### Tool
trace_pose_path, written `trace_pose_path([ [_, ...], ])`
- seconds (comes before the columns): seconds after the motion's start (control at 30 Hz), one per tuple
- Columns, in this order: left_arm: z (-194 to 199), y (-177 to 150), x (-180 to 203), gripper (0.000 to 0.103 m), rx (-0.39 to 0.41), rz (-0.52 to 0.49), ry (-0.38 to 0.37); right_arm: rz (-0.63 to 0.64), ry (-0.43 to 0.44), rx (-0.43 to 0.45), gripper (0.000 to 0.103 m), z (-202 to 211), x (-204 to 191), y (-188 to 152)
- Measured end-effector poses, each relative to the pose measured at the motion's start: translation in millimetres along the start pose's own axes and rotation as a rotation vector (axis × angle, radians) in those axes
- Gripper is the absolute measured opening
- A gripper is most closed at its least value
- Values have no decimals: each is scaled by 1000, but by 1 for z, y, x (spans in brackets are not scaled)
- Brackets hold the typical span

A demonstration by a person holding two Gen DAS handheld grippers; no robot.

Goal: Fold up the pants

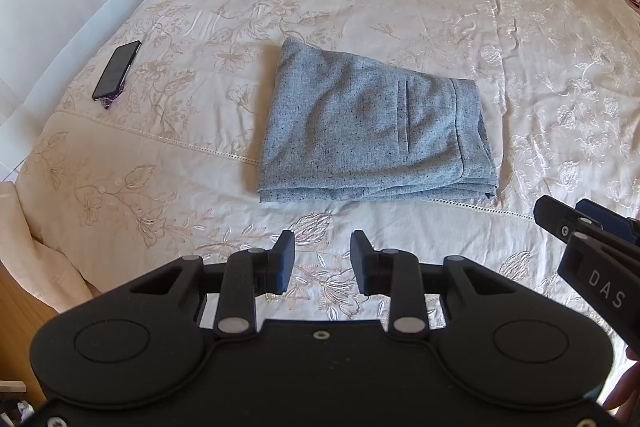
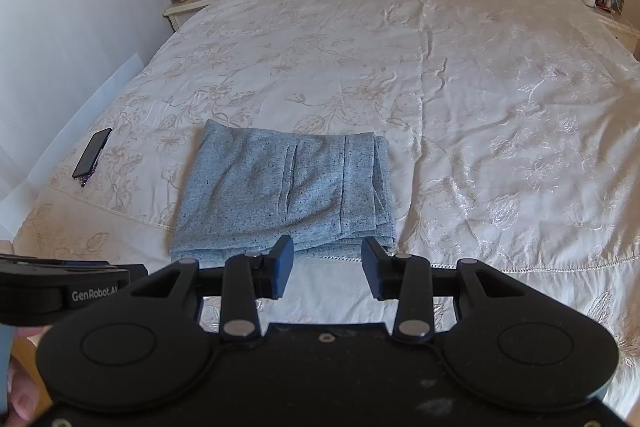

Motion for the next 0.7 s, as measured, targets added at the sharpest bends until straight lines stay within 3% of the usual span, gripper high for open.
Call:
trace_pose_path([
  [0.7, -2, 1, 3, 41, 0, -16, 8, 0, 15, -12, 41, -5, 1, 2],
])
Point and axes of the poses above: each gripper's, at about its wrist camera, not at the fingertips, and z roughly against the way its jaws point, x to its right, y to its top, the point moved 6 cm from there along -z, roughly the way its jaws point, and after that the axes turned 13 degrees about -x, right-handed, at the moved point
